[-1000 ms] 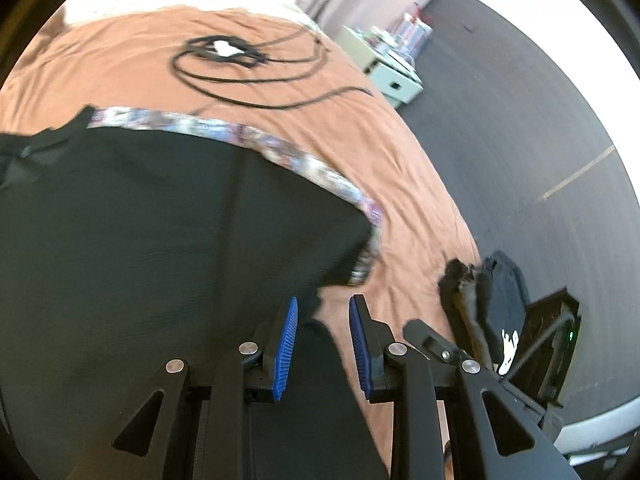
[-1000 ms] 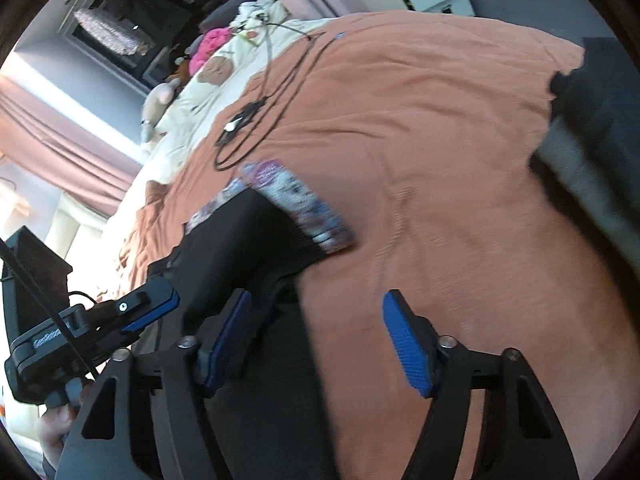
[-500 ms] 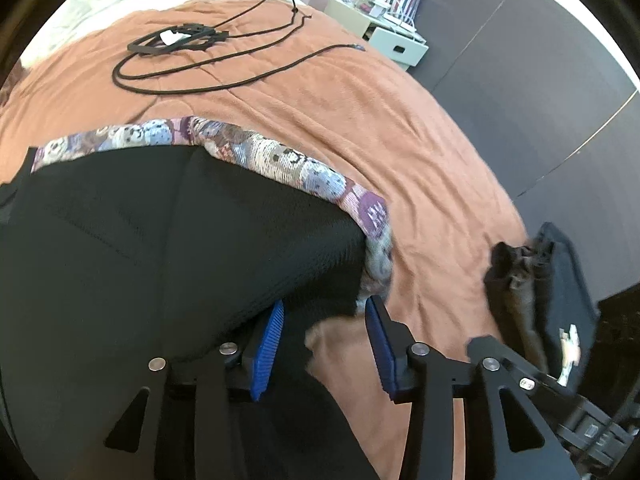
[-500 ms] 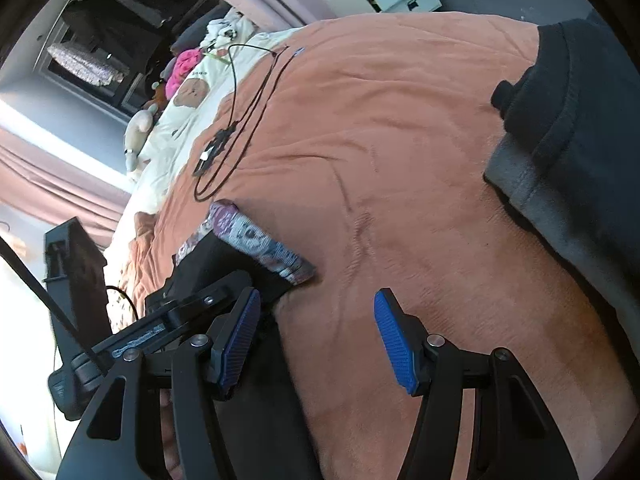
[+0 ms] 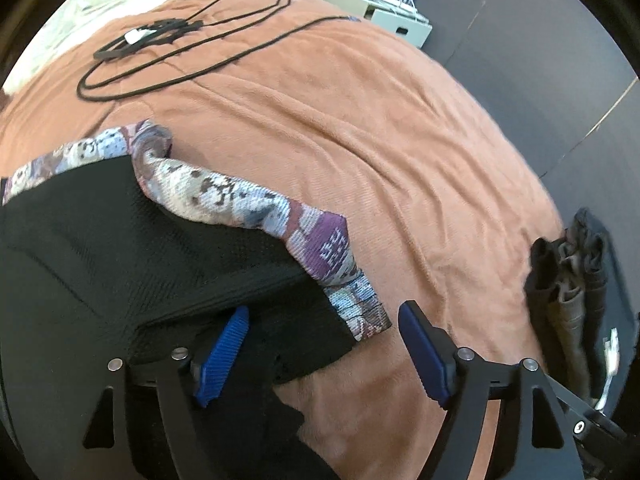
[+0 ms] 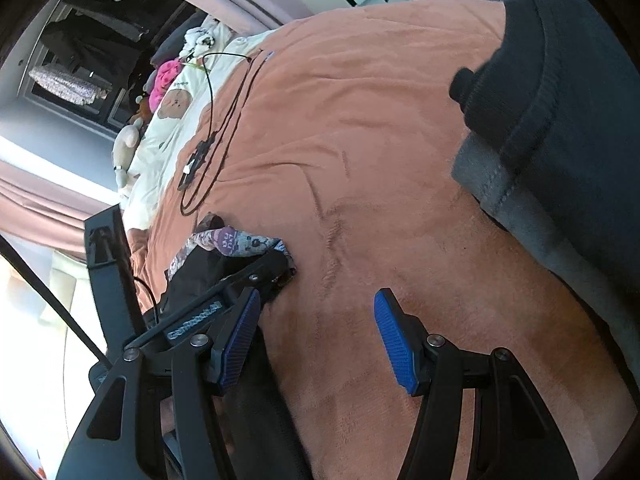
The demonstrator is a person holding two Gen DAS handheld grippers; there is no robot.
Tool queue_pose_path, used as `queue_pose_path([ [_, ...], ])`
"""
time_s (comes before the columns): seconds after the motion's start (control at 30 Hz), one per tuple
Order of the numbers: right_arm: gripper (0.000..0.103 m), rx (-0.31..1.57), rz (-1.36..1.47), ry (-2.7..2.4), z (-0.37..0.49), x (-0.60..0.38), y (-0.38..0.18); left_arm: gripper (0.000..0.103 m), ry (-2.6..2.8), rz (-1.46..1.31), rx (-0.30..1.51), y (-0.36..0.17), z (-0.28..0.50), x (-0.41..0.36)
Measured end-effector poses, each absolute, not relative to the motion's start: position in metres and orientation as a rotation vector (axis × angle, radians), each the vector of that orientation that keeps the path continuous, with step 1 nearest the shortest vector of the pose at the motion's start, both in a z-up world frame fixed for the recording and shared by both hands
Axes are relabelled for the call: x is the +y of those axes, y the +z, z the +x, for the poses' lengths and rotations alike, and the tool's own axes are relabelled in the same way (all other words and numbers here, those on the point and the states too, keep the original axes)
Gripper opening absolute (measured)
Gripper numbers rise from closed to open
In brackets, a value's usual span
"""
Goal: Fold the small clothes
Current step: 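Fold the opposite side edge inward over the shirt body with the right tool, then press and smooth the folded patterned-trim side flat with the left tool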
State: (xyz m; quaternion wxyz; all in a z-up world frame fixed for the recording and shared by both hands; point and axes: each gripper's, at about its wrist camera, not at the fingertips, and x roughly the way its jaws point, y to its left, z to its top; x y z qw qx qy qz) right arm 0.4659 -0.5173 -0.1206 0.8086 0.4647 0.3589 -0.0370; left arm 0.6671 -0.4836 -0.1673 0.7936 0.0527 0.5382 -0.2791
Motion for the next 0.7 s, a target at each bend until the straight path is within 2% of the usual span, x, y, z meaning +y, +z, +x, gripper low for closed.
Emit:
queue_pose_path([
  [0.1,0.058,0.769,1.017,-0.072,0.466,-0.521,-0.121,0.077,-0.589,0.166,1.148,-0.170,0.665,-0.490],
  [0.17,0.058,0.763,1.028,-0.081,0.465,-0.524,-0.121,0.062,-0.576,0.159,1.143,-0.169,0.666,-0.487],
  [0.2,0.058,0.760,1.028,-0.091,0.464,-0.526,-0.121,0.043,-0.565,0.150,1.144,-0.168,0.668,-0.484],
  [0.23,0.058,0.759,1.030,-0.095,0.463,-0.527,-0.120,0.019,-0.568,0.127,1.149,-0.166,0.670,-0.480],
  [0.27,0.058,0.758,1.035,-0.091,0.462,-0.527,-0.121,0.010,-0.586,0.096,1.164,-0.164,0.673,-0.475],
  [0.7,0.058,0.732,1.003,-0.006,0.469,-0.510,-0.117,0.009,-0.596,-0.012,1.089,-0.092,0.672,-0.399],
])
